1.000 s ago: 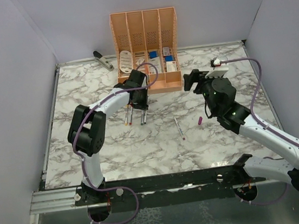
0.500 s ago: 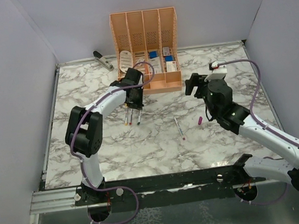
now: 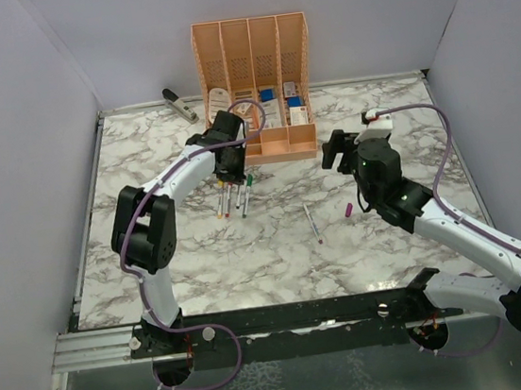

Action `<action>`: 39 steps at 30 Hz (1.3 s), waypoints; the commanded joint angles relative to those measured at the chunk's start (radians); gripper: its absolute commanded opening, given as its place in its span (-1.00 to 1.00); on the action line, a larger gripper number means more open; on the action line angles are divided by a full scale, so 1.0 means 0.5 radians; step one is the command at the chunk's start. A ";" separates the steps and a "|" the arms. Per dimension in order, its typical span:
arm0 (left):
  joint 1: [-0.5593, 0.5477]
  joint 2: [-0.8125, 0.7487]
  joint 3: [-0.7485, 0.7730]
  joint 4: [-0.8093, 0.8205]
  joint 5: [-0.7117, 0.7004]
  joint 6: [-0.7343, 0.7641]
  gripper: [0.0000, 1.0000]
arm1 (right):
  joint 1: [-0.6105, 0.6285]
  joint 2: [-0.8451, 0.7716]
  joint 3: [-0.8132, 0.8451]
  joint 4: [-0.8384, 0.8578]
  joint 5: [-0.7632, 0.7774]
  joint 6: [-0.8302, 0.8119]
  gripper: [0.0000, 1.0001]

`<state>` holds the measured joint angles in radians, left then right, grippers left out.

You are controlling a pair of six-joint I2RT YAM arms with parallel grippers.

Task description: Insert the pens into the pen caps

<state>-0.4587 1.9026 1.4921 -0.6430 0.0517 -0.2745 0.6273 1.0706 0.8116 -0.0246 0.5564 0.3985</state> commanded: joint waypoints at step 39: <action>0.046 0.201 0.127 -0.039 -0.048 0.029 -0.43 | 0.007 0.089 0.029 -0.024 -0.009 0.025 0.57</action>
<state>-0.4404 2.0277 1.5150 -0.6613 0.0326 -0.2554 0.6273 1.1137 0.8116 -0.0525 0.5552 0.4068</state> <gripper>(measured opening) 0.283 0.787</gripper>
